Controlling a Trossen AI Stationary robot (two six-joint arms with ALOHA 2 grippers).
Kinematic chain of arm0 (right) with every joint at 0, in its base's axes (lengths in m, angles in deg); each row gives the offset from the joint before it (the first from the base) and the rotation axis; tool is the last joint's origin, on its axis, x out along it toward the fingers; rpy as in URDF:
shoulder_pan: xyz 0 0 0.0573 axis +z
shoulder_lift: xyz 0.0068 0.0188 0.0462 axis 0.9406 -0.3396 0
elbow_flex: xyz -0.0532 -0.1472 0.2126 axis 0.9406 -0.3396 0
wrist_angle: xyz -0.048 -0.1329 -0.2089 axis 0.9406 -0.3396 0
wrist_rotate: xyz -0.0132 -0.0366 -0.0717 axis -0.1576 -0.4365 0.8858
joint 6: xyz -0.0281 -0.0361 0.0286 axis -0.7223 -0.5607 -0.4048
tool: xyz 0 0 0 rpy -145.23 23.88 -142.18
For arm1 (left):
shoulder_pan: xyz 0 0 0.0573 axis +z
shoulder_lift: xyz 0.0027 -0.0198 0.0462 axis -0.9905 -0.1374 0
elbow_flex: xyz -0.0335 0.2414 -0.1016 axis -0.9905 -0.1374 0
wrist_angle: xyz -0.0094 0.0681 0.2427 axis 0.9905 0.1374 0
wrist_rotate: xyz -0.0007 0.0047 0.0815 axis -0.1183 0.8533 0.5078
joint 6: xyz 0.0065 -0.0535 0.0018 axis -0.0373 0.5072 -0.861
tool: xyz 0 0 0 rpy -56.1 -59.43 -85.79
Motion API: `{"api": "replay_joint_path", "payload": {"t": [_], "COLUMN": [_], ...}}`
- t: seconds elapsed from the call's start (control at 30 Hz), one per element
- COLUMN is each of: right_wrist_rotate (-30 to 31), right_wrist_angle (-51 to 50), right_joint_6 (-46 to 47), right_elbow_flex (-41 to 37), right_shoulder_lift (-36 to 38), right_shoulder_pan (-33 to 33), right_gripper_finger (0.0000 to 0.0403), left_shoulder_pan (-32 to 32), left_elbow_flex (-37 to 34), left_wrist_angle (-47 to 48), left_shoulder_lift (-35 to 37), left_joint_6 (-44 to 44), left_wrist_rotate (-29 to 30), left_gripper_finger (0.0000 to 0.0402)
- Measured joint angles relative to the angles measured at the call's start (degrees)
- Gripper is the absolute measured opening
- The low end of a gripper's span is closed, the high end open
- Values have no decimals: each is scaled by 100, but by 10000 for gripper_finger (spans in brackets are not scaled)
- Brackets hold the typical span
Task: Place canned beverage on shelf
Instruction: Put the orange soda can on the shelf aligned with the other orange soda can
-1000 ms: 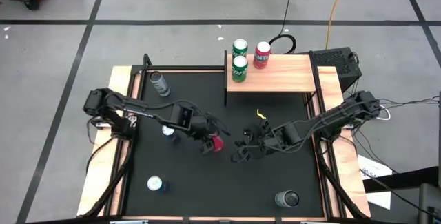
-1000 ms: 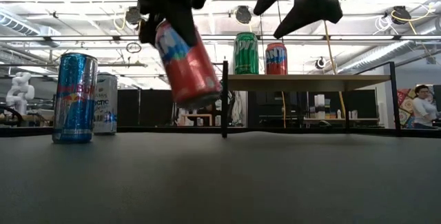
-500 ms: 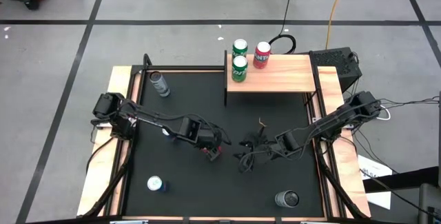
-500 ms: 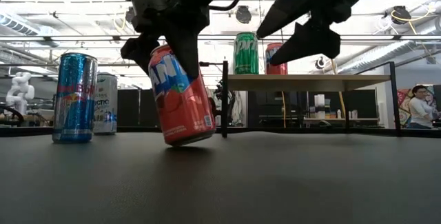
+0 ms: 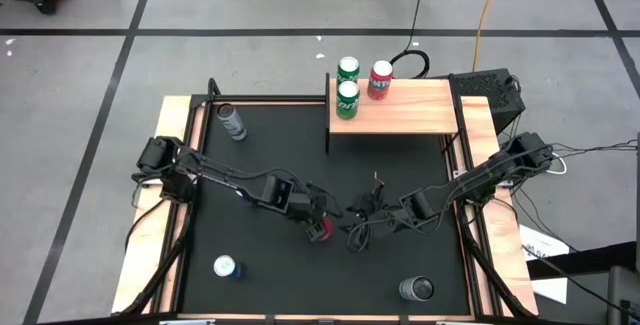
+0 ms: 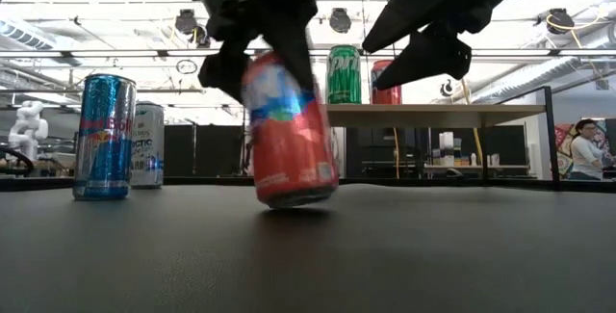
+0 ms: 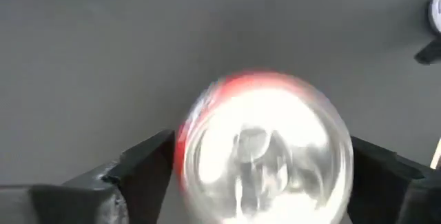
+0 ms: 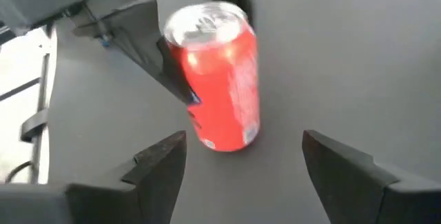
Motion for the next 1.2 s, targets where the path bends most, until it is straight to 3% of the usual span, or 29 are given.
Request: {"api": "replay_joint_path", "payload": {"t": [0.17,0.63,0.77,0.87,1.03,1.1,1.2], "right_wrist_rotate": [-196,-138,-54,43,146,298,723], "right_wrist_angle": [-21,61,18,-179,-848,-922,-960], "right_joint_6": [90,496,663,1222,3405,3948,3868], "right_elbow_flex": [0,0,-3,-2,-2,-2,-2], "right_shoulder_lift": [0,2,2,2,4,4,4], "right_shoulder_pan": [2,-82,-147,-270,-394,-391,-438], "right_gripper_finger": [302,315,316,316,316,316,316], "left_shoulder_pan": [8,-364,-487,-483,-317,-211,-21], "left_elbow_flex": [0,42,39,17,9,9,9], "left_wrist_angle": [59,153,121,164,258,240,194], "left_shoulder_lift": [2,-31,-28,-28,-28,-28,-28], "left_joint_6": [12,-477,-465,-256,11,-257,-1179], "left_wrist_rotate": [47,154,539,726,963,1126,1597], "left_gripper_finger": [376,379,379,379,379,379,380]}}
